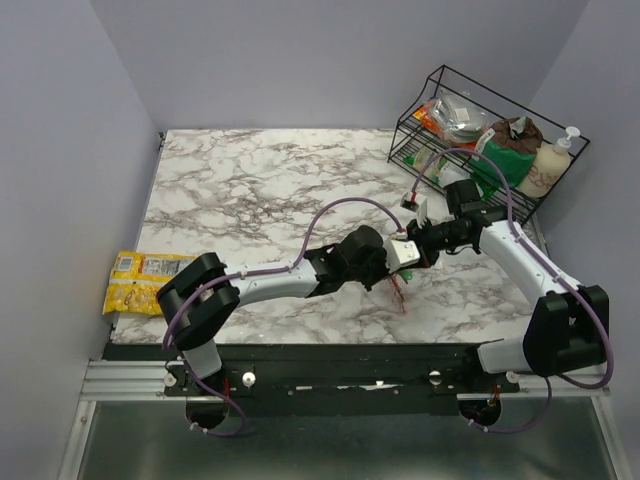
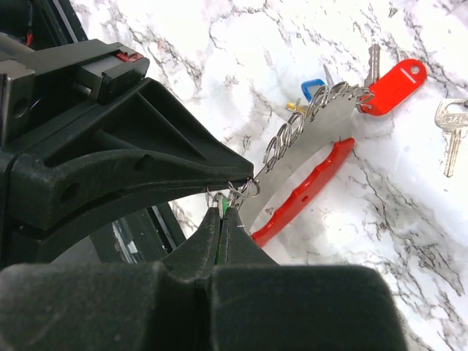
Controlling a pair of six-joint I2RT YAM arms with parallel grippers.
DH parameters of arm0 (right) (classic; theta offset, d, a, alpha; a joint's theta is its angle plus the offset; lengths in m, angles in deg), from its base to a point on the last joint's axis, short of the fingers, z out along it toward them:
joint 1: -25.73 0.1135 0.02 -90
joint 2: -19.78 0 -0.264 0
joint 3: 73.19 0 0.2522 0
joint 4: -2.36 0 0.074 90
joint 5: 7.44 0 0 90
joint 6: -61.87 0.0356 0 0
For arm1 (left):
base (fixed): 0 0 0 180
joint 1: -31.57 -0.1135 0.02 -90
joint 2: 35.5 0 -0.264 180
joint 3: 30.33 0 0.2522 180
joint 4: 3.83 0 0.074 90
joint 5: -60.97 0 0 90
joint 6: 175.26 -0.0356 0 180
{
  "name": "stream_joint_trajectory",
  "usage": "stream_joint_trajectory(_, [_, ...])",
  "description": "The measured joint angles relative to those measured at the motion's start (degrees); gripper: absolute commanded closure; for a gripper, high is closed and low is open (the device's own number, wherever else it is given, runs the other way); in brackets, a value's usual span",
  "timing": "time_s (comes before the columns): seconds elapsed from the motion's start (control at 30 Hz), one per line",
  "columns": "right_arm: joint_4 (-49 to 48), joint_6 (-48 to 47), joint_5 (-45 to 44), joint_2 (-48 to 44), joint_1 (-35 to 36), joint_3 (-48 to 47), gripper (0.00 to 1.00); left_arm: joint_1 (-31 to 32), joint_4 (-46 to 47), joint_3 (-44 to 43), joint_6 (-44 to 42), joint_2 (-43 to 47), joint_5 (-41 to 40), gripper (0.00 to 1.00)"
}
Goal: Remove the keys from the keyring
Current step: Remove the key from the keyring.
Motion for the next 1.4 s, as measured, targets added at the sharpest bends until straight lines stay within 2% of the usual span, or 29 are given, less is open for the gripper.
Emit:
stream_joint_trajectory(0.4, [-1.14, -3.26, -2.14, -3.85, 0.0, 1.22, 0.99, -0.37, 1.16, -0.11, 1.51, 0.59, -0.07, 1.0])
stream_joint_trajectory(0.7, [-3.26, -2.47, -3.74, -7.54, -0.09, 2.12, 0.99, -1.9, 2.1, -0.24, 2.34, 1.73, 3.39, 1.0])
stream_joint_trajectory(1.4, [1.31, -0.98, 4.48, -5.51, -3.26, -1.05, 0.99, -3.39, -0.85, -1.29, 2.38, 4.57, 9.22, 1.0])
